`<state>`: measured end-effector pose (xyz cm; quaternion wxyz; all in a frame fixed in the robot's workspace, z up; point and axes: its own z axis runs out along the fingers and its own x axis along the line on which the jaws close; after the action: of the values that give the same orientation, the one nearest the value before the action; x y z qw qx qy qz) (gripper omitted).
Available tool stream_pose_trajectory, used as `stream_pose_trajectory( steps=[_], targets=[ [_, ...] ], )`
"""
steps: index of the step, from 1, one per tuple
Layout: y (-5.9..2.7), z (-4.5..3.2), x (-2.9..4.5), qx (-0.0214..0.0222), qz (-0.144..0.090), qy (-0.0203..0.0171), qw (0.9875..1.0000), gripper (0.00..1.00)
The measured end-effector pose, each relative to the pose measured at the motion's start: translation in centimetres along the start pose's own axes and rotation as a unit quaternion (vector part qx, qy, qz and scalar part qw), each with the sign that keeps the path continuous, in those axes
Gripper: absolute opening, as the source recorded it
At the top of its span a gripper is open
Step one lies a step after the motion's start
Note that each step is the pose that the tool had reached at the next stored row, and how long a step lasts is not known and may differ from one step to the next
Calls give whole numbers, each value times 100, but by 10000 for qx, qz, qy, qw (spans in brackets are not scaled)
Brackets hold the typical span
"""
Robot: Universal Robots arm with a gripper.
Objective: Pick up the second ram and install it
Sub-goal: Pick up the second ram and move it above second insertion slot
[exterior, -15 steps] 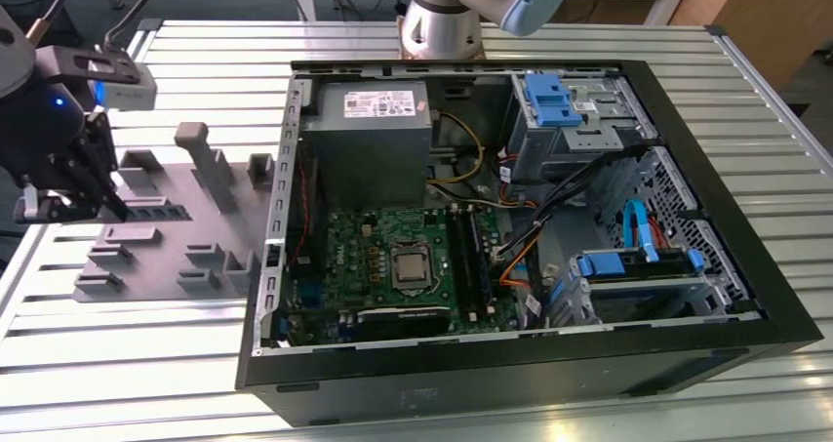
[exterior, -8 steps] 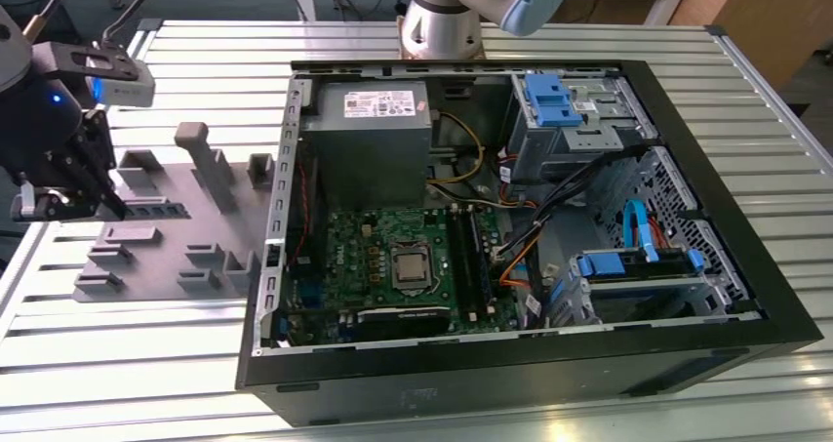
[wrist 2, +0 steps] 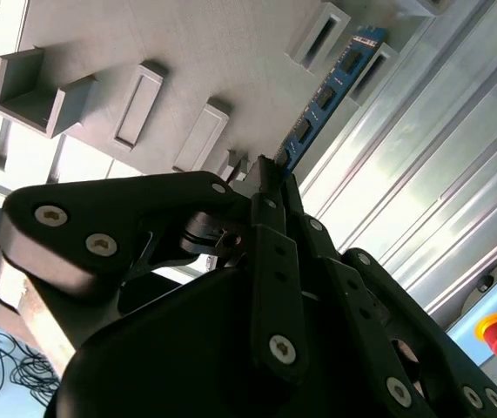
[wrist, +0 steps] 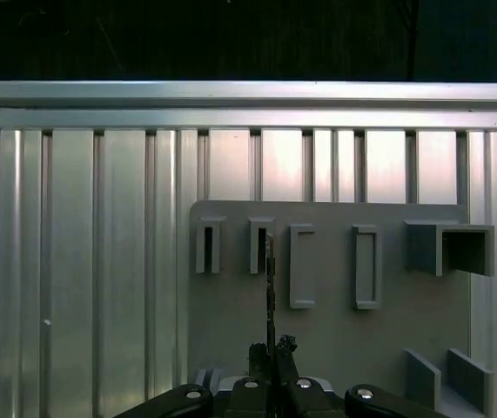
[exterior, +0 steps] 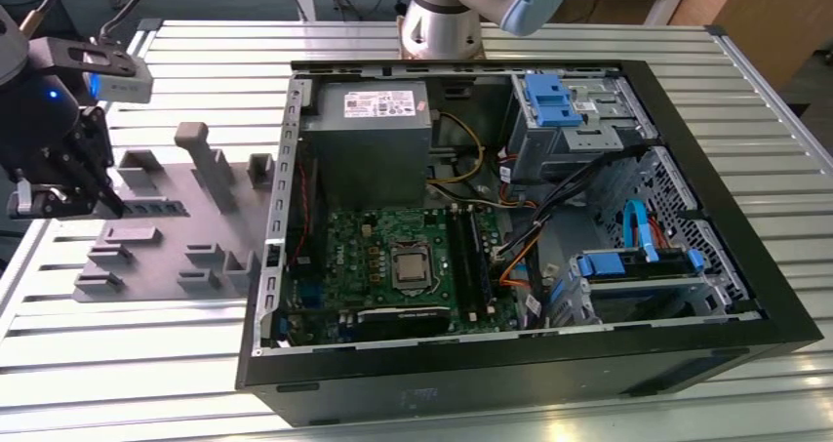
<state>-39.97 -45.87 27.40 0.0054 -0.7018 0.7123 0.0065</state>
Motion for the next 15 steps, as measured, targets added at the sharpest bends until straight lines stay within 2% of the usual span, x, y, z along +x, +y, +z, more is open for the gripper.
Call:
stream_pose_trajectory(
  steps=[15],
  targets=[
    [0, -80, -1, 0, 0, 0, 10000, 14]
  ],
)
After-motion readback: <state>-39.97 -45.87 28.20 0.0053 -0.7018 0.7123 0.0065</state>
